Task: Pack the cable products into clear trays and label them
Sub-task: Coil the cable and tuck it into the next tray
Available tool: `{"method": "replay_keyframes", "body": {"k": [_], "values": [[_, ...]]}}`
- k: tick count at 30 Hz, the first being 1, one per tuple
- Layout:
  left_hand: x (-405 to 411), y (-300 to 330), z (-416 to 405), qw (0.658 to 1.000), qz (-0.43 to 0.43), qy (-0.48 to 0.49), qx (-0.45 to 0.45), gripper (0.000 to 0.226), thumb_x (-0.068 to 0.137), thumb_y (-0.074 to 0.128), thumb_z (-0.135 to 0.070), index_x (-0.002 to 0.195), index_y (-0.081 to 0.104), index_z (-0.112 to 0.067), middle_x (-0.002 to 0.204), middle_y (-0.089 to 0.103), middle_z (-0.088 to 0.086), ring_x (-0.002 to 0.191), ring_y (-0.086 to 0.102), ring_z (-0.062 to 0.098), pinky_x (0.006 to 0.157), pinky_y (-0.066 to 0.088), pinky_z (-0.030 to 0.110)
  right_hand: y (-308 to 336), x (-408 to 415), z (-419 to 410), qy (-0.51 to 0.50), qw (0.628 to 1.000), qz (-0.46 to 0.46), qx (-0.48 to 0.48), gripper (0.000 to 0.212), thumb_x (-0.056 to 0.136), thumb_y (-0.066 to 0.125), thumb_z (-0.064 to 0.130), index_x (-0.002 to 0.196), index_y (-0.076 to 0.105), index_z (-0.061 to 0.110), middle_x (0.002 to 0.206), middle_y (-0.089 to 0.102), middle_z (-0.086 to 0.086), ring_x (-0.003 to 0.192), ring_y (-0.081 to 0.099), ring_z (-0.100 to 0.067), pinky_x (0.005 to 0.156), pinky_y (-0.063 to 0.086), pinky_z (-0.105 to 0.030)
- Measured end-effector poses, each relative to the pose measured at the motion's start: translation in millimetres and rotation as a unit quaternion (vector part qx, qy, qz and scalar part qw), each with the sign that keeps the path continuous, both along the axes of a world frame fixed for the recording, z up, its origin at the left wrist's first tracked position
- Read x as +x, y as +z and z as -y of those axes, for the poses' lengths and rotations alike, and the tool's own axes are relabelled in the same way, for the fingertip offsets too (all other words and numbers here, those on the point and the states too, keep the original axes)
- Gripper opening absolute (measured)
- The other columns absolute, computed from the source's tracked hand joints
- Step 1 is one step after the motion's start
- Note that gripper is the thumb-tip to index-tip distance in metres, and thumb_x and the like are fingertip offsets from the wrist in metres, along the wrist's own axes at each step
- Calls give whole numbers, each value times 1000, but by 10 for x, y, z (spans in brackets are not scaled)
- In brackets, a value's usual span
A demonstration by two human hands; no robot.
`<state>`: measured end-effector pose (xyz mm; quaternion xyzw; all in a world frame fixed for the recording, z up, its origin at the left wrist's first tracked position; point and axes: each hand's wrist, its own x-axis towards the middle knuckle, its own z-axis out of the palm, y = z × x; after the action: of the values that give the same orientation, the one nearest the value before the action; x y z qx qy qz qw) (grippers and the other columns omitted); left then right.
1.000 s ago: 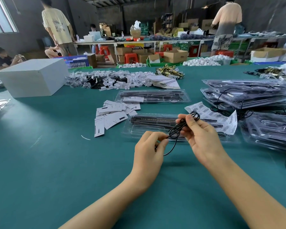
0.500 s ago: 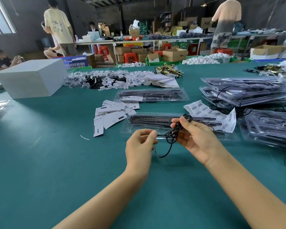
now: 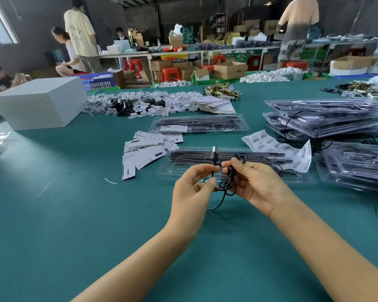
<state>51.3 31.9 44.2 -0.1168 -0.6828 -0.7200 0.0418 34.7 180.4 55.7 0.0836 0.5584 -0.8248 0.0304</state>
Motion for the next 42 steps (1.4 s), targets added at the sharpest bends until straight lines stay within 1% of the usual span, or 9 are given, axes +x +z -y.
{"method": "replay_keyframes", "body": {"k": [6, 10, 15, 19, 25, 31, 36, 39, 42], "values": [[9, -32, -27, 998, -26, -26, -42, 34, 92, 57, 0, 103, 64, -31, 103, 72, -13, 99, 66, 5, 94, 50, 26, -6, 25, 63, -14, 999, -30, -17, 22, 75, 67, 22, 91, 70, 6, 73, 72, -6, 63, 67, -11, 52, 54, -22], [5, -54, -39, 999, -24, -1, -43, 34, 91, 60, -3, 106, 61, -33, 104, 72, -14, 98, 67, 5, 95, 50, 29, -30, 31, 104, -53, 998, -44, 2, 6, 89, 63, 13, 91, 60, 8, 73, 73, -7, 63, 69, -11, 51, 52, -21], [-6, -65, -32, 999, -22, 21, -44, 31, 89, 64, -6, 105, 70, -32, 89, 73, -10, 84, 65, 7, 84, 50, 23, -51, 42, 157, -93, 991, -85, 38, 13, 87, 65, 13, 87, 53, 8, 72, 73, -7, 65, 69, -16, 54, 54, -24], [23, -68, -59, 999, -26, 40, -25, 30, 86, 67, -5, 98, 71, -33, 111, 64, -7, 84, 67, 10, 86, 51, 23, -91, 43, 175, -118, 987, -97, 57, 13, 85, 68, 17, 84, 57, 9, 74, 73, -8, 67, 69, -18, 58, 55, -25], [47, -59, -60, 998, -25, 61, 18, 31, 85, 70, -7, 84, 72, -38, 100, 61, -7, 88, 66, 5, 80, 49, 16, -110, 43, 182, -123, 986, -100, 55, 14, 86, 68, 19, 83, 57, 10, 76, 74, -9, 67, 70, -17, 55, 52, -22], [36, -102, -75, 1000, -3, 30, -1, 27, 90, 64, -9, 97, 73, -33, 100, 61, -3, 96, 62, 9, 85, 47, 19, -122, 58, 226, -143, 985, -90, 41, 16, 82, 71, 19, 76, 58, 12, 63, 69, -1, 55, 63, -11, 50, 49, -19], [46, -105, -96, 998, 39, -40, 8, 26, 95, 58, -13, 111, 70, -29, 108, 63, 12, 87, 62, 11, 88, 51, 34, -121, 63, 261, -169, 985, -37, -24, 16, 78, 73, 19, 71, 60, 12, 67, 63, -4, 53, 57, -11, 46, 47, -20], [54, -112, -112, 994, 72, -70, 45, 27, 91, 64, -14, 113, 69, -29, 100, 61, 13, 78, 55, 15, 75, 48, 25, -103, 68, 272, -163, 985, -20, -52, 14, 79, 71, 19, 72, 63, 10, 75, 66, -11, 62, 62, -24, 47, 49, -22], [54, -141, -106, 996, 59, -59, 25, 34, 86, 69, -10, 115, 67, -28, 98, 61, 8, 72, 61, 8, 70, 45, 12, -98, 90, 298, -153, 987, -7, -55, 14, 81, 70, 19, 75, 67, 8, 66, 68, -7, 53, 67, -25, 42, 47, -20]]}}
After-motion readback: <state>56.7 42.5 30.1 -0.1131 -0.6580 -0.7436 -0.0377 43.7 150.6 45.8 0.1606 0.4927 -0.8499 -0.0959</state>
